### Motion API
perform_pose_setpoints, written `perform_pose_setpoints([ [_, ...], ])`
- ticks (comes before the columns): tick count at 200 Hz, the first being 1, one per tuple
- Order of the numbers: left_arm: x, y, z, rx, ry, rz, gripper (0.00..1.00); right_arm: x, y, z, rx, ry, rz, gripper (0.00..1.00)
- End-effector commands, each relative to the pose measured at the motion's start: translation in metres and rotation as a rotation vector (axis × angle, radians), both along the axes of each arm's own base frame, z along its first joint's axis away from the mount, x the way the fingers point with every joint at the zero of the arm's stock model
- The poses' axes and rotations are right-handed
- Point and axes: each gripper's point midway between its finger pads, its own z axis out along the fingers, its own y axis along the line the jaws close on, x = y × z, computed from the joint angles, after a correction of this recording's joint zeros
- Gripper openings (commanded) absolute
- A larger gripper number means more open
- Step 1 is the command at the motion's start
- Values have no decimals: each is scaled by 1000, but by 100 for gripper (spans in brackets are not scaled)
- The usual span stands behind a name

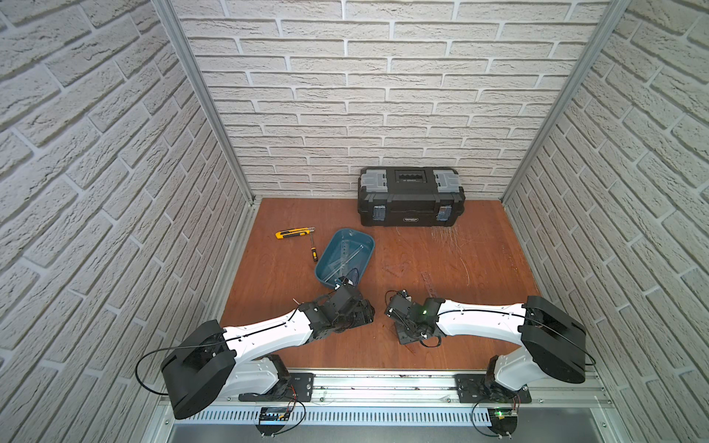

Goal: Put the scattered rulers into the storage box
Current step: Pick up the ruler from the center of the board.

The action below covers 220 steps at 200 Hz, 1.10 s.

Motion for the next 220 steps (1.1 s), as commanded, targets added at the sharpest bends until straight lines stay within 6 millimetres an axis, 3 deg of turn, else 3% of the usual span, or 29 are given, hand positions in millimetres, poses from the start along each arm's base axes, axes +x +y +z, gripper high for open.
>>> perform_pose_setpoints([
  [1,1,-12,-2,-52,-7,-9,81,-19,-19,-33,-54,103,-8,16],
  [77,1,-60,-21,-165,51,-83,59,-24,-16,-41,16,139,-32,14],
  [104,0,-73,-26,-182,62,-113,55,-25,-15,-42,36,149,-40,14],
  [150,-7,-65,-37,-148,95,-107,53,-26,-16,-45,61,160,-54,13],
  [220,-18,-55,-37,-128,117,-108,42,-27,-18,-47,75,166,-67,13],
])
